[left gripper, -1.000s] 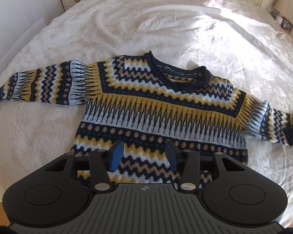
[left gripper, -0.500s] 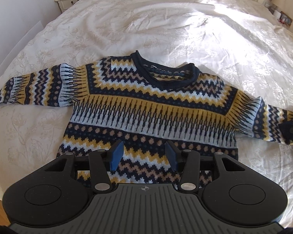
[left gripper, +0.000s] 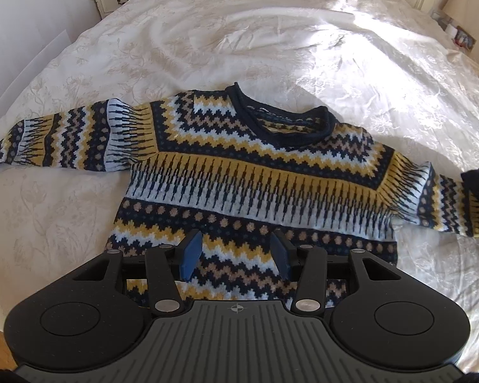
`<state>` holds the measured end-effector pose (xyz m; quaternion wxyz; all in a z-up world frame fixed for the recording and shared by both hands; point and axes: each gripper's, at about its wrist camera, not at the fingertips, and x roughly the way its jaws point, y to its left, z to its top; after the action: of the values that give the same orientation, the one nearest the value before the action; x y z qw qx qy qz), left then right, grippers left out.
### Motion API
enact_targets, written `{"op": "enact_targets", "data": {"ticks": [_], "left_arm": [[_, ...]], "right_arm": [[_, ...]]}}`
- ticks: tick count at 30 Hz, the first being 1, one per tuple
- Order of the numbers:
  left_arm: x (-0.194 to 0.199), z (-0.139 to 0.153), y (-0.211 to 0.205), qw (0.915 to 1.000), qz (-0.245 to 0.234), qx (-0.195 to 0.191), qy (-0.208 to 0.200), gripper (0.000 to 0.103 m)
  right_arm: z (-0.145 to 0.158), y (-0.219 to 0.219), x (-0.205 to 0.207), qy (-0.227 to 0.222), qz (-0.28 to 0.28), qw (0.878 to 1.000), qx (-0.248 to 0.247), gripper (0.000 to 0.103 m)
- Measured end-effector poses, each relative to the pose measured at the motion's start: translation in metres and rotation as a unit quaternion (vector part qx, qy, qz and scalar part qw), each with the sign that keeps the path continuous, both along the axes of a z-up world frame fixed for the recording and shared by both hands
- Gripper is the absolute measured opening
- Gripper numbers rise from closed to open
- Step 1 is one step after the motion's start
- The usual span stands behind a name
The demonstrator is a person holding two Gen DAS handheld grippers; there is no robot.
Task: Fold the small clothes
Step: 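Carry the held sleeve across the sweater body with the right gripper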
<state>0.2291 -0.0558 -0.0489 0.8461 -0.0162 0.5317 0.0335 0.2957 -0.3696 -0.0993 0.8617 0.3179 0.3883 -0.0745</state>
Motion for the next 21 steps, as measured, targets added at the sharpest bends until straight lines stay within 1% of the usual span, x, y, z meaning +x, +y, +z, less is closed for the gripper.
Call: {"op": "enact_targets", "data": {"ticks": [3, 6, 10, 14, 18, 21], "left_arm": [[0.002, -0.001, 0.018, 0.9999, -0.011, -0.01, -0.001, 0.046], [0.006, 0.001, 0.042, 0.9997, -0.015, -0.016, -0.004, 0.046], [0.011, 0.006, 0.082, 0.9997, -0.005, -0.018, -0.016, 0.046], [0.017, 0.006, 0.123, 0.9997, 0.007, -0.009, -0.022, 0.046], [0.02, 0.002, 0.158, 0.9994, 0.023, 0.0, -0.024, 0.046], [0.021, -0.002, 0.176, 0.9992, 0.032, 0.006, -0.024, 0.046]], "right_arm": [[0.024, 0.037, 0.006, -0.03, 0.02, 0.999, 0.01, 0.012], [0.041, 0.08, 0.013, -0.056, 0.039, 0.997, 0.042, 0.012], [0.048, 0.143, 0.028, -0.073, 0.081, 0.991, 0.082, 0.012], [0.032, 0.212, 0.044, -0.061, 0.127, 0.983, 0.116, 0.012], [0.001, 0.269, 0.056, -0.035, 0.167, 0.973, 0.155, 0.012], [-0.024, 0.304, 0.062, -0.007, 0.192, 0.965, 0.178, 0.013]]}}
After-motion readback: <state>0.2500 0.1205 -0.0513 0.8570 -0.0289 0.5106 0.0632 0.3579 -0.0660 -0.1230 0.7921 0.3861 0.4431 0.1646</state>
